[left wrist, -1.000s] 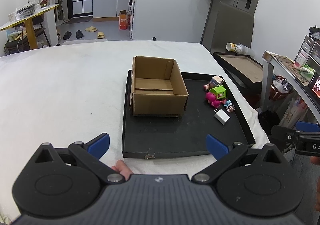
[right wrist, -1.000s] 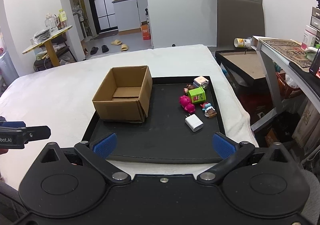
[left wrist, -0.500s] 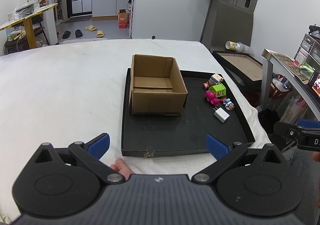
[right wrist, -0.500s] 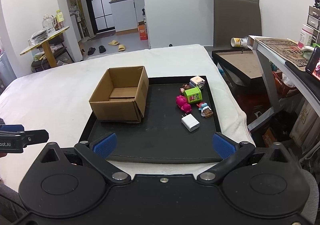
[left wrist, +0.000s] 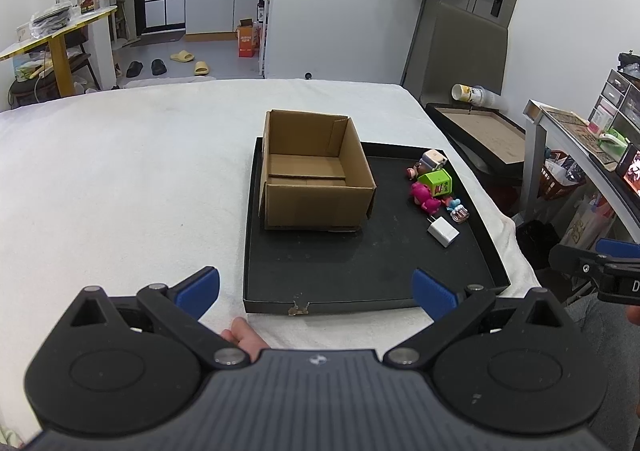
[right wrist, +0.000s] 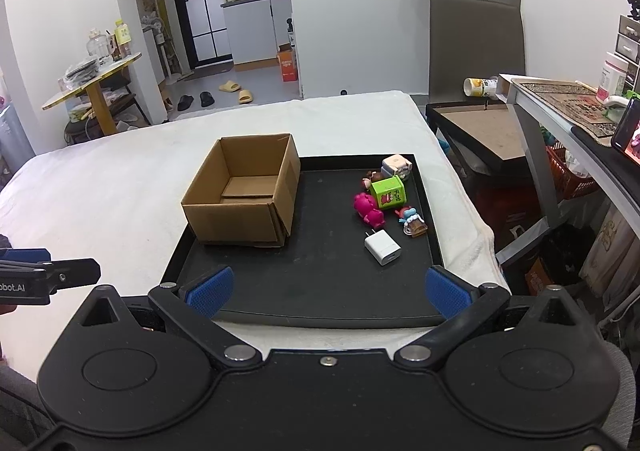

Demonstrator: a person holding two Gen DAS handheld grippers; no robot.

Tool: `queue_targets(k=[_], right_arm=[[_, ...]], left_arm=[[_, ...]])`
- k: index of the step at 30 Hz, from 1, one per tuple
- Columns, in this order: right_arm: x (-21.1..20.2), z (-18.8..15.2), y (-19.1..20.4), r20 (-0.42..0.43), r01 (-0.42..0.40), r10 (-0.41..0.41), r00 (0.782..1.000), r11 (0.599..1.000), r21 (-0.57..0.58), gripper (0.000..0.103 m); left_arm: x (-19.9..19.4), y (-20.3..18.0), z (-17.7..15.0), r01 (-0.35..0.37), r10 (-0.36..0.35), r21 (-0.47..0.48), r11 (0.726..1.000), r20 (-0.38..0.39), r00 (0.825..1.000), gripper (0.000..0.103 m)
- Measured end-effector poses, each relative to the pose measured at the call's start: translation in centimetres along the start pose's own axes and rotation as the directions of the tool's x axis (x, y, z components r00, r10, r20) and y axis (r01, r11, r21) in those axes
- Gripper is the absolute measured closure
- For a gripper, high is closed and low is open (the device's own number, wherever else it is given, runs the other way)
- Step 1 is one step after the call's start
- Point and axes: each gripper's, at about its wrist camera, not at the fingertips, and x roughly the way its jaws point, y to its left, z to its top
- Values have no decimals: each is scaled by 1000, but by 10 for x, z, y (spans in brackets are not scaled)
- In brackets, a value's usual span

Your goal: Organize rigid objects

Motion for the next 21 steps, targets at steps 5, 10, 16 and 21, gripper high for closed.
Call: queue_targets(k=[5, 10, 16, 21], right_arm=[[-1, 1, 0, -2, 2, -2, 1000, 1000, -2, 0], [-1, 0, 1, -4, 6, -6, 1000, 1000, -5, 0], [-1, -1, 1, -5, 8, -8, 1000, 1000, -4, 0], [0, -1, 0, -3, 10, -10, 1000, 1000, -1, 0]], left_arm=[[0, 0, 0, 1, -1, 1, 1000, -1, 1000, 1], [-1, -1, 0, 3, -3, 2, 1000, -1, 1000, 1], [-2, -1, 0, 5, -5, 2, 1000, -1, 1000, 1], [-1, 2, 0, 6, -6, 2, 1000, -3, 1000, 1]])
